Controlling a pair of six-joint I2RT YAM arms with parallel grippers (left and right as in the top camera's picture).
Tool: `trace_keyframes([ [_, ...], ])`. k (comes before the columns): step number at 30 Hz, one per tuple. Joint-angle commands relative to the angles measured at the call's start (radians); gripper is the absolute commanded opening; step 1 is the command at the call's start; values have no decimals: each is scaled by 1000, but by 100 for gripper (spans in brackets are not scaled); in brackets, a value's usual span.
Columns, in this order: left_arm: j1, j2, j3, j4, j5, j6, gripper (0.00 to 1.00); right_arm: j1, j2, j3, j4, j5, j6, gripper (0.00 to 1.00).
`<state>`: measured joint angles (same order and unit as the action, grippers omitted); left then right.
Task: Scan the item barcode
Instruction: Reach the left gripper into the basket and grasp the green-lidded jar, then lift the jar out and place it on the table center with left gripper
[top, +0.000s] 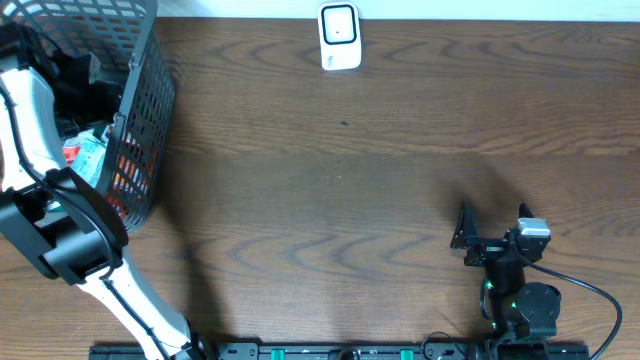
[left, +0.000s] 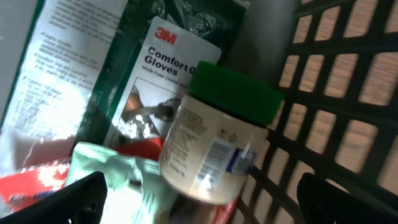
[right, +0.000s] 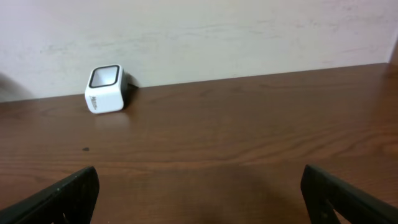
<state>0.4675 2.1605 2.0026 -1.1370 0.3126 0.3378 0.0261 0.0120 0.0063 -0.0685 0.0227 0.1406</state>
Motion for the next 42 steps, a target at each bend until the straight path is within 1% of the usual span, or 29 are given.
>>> trace_keyframes([
  [1,-2,13,-64,45,9,25,98,-6,-4,-1,-3,10,-7,99],
  [6,-5,13,-157,155,9,39,98,-6,-4,-1,-3,10,-7,99],
  [9,-12,13,-187,183,9,62,99,-6,-4,-1,-3,10,-7,99],
  [14,-14,13,-245,238,8,62,100,-6,-4,-1,-3,9,-7,99],
  [15,-14,13,-256,249,8,62,98,-6,-4,-1,-3,10,-7,99],
  [17,-14,13,-282,272,8,62,90,-6,-4,-1,-3,10,-7,99],
  [18,-14,13,-283,275,8,62,84,-6,-4,-1,-3,10,-7,99],
  [21,-14,11,-280,279,8,61,78,-6,-4,-1,-3,10,-7,99],
  [22,-14,11,-276,279,8,61,72,-6,-4,-1,-3,10,-7,99],
  [24,-13,-2,-267,280,8,61,64,-6,-4,-1,-3,10,-7,99],
  [25,-13,-9,-263,281,8,61,62,-6,-4,-1,-3,10,-7,99],
  [27,-13,-37,-250,287,8,61,61,-6,-4,-1,-3,10,-7,99],
  [30,-13,-115,-241,314,3,60,60,-6,-4,-1,-3,10,-7,99],
  [33,-13,-220,-241,350,-63,49,60,-6,-4,-1,-3,10,-7,99],
  [34,-14,-275,-241,372,-106,49,60,-6,-4,-1,-3,10,-7,99],
  [36,-13,-362,-241,402,-145,37,60,-6,-4,-1,-3,10,-7,99],
  [38,-13,-420,-241,426,-149,19,60,-6,-4,-1,-3,10,-7,99],
  [42,-16,-582,-241,492,-144,-100,61,-6,-4,-1,-3,9,-7,99],
])
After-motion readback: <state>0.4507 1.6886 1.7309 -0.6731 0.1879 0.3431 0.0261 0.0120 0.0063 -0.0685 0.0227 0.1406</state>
